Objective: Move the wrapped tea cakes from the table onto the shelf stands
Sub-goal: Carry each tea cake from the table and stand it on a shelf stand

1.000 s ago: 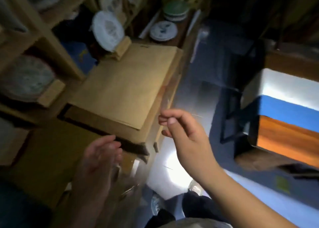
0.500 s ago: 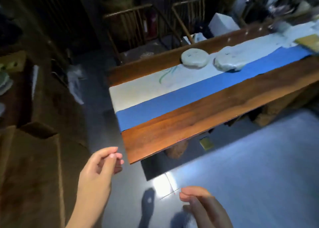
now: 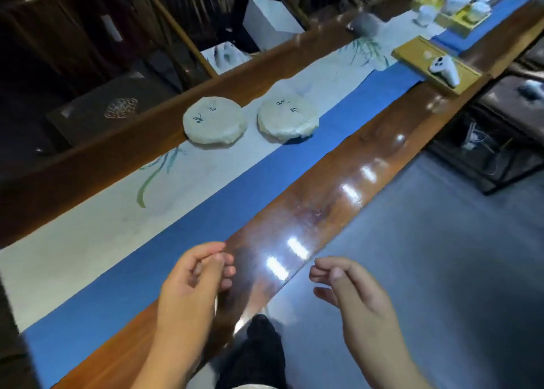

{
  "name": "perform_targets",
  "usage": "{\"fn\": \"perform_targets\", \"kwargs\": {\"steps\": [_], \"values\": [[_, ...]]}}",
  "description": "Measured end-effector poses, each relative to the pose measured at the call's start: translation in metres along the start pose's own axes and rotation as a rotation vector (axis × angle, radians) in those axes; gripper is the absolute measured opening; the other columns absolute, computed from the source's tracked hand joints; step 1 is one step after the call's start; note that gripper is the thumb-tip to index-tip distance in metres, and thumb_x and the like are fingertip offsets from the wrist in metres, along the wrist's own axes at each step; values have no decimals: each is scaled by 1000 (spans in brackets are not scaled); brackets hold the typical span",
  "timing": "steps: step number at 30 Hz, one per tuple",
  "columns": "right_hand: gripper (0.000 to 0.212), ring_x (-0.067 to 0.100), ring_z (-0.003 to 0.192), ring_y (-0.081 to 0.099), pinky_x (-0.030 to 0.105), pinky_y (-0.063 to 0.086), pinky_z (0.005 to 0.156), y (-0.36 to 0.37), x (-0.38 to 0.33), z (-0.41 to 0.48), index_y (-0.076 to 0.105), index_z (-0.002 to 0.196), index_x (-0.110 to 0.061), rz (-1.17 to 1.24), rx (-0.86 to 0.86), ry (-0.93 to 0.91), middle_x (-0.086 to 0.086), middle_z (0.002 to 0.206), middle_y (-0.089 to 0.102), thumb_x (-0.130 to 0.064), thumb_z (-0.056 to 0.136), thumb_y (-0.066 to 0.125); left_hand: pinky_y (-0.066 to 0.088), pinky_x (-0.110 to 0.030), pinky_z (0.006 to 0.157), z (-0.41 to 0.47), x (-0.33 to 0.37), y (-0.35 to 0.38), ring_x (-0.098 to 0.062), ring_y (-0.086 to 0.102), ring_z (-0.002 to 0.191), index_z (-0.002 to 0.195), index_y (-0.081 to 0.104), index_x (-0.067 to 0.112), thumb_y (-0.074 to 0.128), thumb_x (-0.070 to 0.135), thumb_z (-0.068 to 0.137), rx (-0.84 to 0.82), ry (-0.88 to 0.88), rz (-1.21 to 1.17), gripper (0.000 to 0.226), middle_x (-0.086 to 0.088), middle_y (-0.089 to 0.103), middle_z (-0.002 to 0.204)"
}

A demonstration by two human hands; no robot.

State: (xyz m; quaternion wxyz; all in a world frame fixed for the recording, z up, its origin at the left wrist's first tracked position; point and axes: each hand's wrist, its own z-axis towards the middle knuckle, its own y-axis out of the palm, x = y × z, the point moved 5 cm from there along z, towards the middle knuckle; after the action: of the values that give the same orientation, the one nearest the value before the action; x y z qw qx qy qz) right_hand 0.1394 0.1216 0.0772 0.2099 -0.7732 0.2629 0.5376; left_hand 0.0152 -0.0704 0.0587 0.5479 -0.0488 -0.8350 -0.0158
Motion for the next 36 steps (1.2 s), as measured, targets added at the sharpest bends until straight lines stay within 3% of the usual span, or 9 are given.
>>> {"fn": "perform_targets", "kwargs": {"steps": [3, 9, 15, 19, 24, 28, 31, 34, 36], "values": [[28, 15, 88, 73, 25, 60, 72, 17, -42, 78, 75, 90, -19, 64, 10, -17, 9, 95, 74, -11, 103, 50, 54, -38, 77, 42, 16, 22, -23, 68, 77, 97, 74, 13, 58, 2, 99, 12, -45, -10, 19, -4, 77, 79], [26, 14, 92, 69, 29, 57, 82, 37, -92, 203, 71, 92, -20, 84, -39, -54, -2, 89, 73, -11, 102, 49, 54, -34, 74, 102, 52, 68, -5, 69, 65, 99, 72, 13, 57, 4, 99, 55, -84, 44, 18, -7, 75, 86], [28, 12, 90, 72, 16, 56, 73, 4, -75, 286, 73, 92, -18, -8, -150, 38, 7, 93, 77, -9, 102, 49, 53, -23, 74, 192, 80, 145, -13, 71, 88, 98, 68, 31, 54, 27, 101, 117, -32, 257, 15, 4, 75, 94], [22, 12, 87, 71, 20, 58, 79, -26, -67, 367, 76, 90, -22, -54, -230, 95, 2, 88, 77, -28, 88, 55, 51, -36, 79, 257, 86, 206, -24, 66, 86, 103, 69, 7, 69, 27, 86, 204, -88, -64, 27, -7, 69, 94], [20, 10, 75, 67, 11, 52, 69, -41, -66, 458, 74, 87, -22, -258, -327, 85, 5, 87, 75, -24, 96, 56, 57, -45, 95, 316, 68, 242, -13, 69, 98, 92, 75, 26, 59, 22, 99, 370, -94, 78, 18, 7, 75, 92], [17, 17, 88, 69, 19, 51, 75, -22, -55, 512, 70, 92, -21, -419, -437, 47, 1, 89, 75, -20, 100, 55, 54, -45, 101, 333, 26, 255, -20, 67, 111, 113, 69, 21, 61, 24, 97, 460, -269, 137, 18, 5, 73, 108], [13, 25, 82, 57, 9, 47, 55, 7, -49, 547, 62, 98, -17, -388, -439, 74, 19, 93, 59, -6, 100, 54, 59, -48, 93, 341, -4, 266, -25, 71, 98, 122, 58, 18, 67, 41, 93, 438, -477, 51, 38, -10, 69, 115], [12, 15, 73, 66, 26, 56, 67, 37, -36, 571, 57, 104, -16, -400, -534, 94, 0, 89, 71, -11, 95, 63, 64, -39, 77, 348, -17, 274, -22, 72, 94, 120, 56, 15, 73, 45, 87, 431, -606, -67, 47, -7, 70, 113], [25, 11, 88, 72, 42, 61, 80, 46, -22, 583, 60, 108, -31, -510, -583, 128, -9, 97, 75, -31, 85, 71, 65, -36, 70, 353, -21, 285, -22, 77, 93, 118, 64, 11, 76, 40, 86, 367, -617, -135, 45, -7, 78, 108]]}}
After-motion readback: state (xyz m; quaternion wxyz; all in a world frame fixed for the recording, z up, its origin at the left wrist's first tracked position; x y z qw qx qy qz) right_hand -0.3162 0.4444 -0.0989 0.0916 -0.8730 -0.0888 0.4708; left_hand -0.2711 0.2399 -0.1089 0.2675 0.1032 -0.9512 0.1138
